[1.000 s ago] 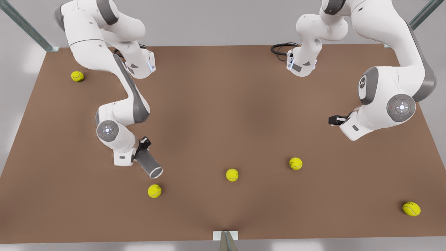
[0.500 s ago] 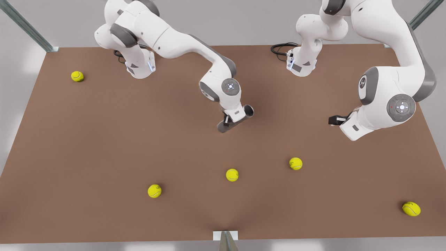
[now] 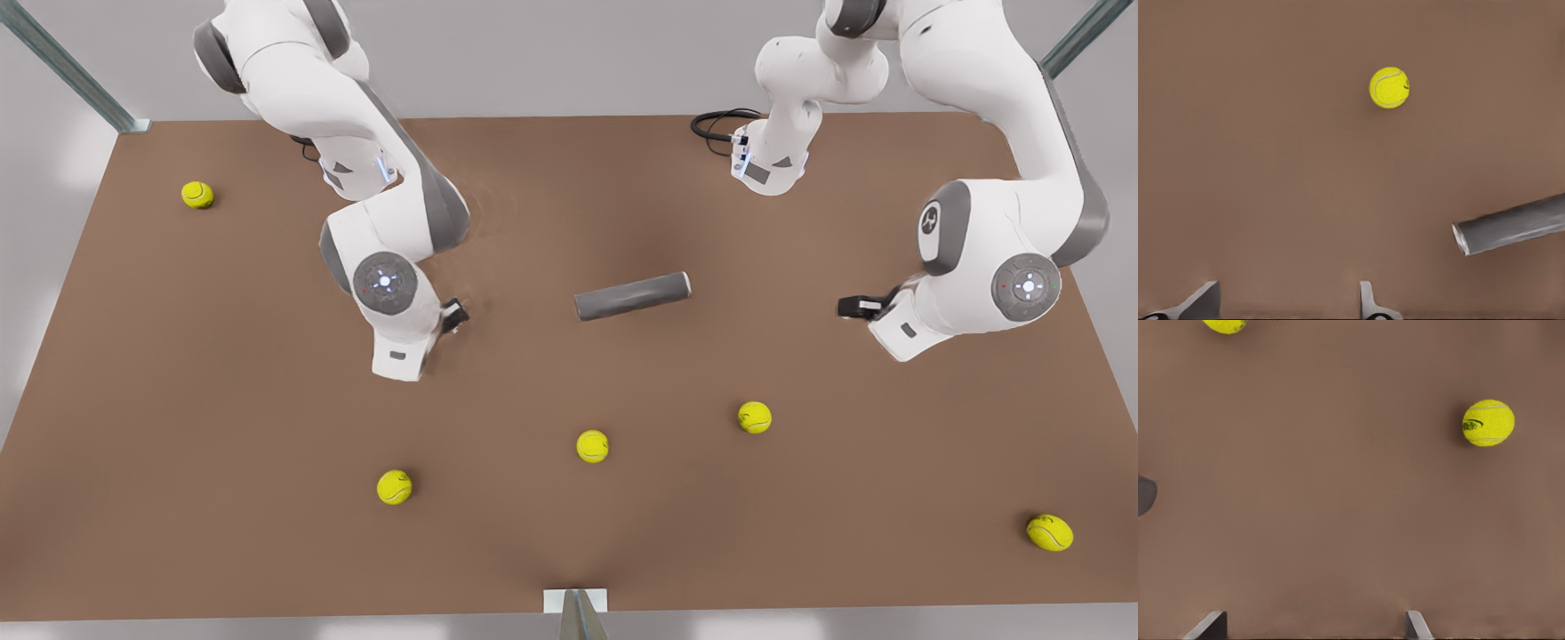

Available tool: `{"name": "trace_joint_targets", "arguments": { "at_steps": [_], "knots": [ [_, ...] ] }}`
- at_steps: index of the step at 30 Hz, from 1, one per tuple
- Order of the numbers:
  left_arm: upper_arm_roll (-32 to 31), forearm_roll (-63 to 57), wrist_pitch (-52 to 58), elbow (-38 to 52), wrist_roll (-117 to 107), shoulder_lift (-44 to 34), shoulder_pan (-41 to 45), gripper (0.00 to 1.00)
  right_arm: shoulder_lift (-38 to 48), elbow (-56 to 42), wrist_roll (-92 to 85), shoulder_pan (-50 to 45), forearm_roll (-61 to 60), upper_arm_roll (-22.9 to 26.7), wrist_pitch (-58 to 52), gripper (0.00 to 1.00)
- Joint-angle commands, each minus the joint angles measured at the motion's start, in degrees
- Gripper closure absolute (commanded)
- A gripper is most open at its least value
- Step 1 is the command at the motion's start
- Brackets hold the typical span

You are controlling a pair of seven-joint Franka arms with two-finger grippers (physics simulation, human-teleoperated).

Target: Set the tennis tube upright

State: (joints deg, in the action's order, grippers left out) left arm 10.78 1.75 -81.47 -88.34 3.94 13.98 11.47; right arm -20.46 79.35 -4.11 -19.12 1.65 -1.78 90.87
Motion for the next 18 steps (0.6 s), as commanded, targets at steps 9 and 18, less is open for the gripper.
{"name": "trace_joint_targets", "arguments": {
  "at_steps": [9, 18],
  "knots": [
    [-7.1, 60.4, -42.6, -58.8, 3.4, -18.5, -1.4, 0.00, 7.7, -1.0, 11.8, 19.2, 2.4, -5.8, -9.5, 0.00],
    [-21.4, 77.8, -52.8, -62.1, 15.7, -12.9, -5.7, 0.00, 6.2, -2.4, 11.4, 20.4, 2.1, -6.0, -8.7, 0.00]
  ]
}}
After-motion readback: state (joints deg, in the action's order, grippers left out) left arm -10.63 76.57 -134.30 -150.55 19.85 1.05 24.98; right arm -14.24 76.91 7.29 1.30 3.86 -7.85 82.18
